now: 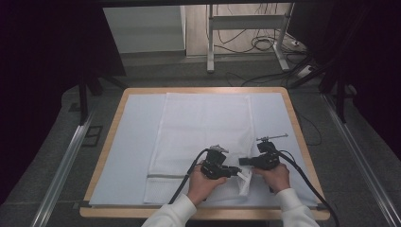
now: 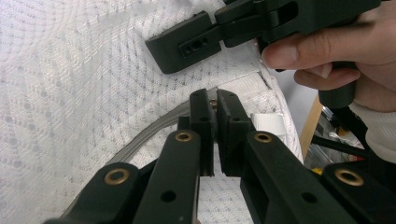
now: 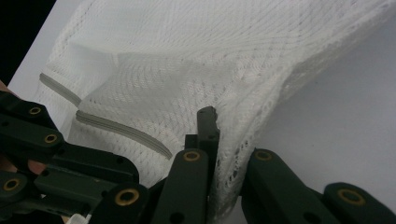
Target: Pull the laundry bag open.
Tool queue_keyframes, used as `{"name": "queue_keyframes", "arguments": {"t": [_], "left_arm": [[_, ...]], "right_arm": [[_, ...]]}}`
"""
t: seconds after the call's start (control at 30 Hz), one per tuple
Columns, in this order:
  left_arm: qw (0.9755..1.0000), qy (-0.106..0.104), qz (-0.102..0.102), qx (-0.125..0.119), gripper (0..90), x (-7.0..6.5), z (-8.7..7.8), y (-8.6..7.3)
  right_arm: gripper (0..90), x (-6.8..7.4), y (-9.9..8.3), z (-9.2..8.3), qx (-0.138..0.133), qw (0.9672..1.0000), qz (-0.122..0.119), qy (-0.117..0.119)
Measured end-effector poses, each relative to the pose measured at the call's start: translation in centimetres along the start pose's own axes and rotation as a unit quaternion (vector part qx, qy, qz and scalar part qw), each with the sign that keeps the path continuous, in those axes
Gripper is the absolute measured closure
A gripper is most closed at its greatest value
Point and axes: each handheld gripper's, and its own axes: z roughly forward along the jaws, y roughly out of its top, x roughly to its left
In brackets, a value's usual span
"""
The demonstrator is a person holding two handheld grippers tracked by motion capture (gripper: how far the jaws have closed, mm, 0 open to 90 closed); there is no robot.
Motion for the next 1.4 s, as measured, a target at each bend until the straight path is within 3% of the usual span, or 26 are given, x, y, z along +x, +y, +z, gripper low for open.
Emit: {"name": "queue_keyframes", "arguments": {"t": [0.4, 1.27, 1.4], "left_arm": [[1.0000, -0.002, -0.008, 0.005, 86.5, 0.3, 0.5, -0.4], [0.9995, -0.008, -0.025, 0.017, 86.6, 1.4, 1.0, -0.7], [0.9989, -0.021, -0.038, 0.016, 86.7, 2.0, 0.9, -0.7]], "right_arm": [[87.8, -0.1, -0.1, -0.5, -0.011, 0.9999, -0.004, 0.010], [88.1, 0.0, -0.4, -0.6, -0.009, 0.9999, -0.011, -0.001], [88.1, 0.1, -0.4, -0.7, -0.014, 0.9998, -0.016, -0.003]]}}
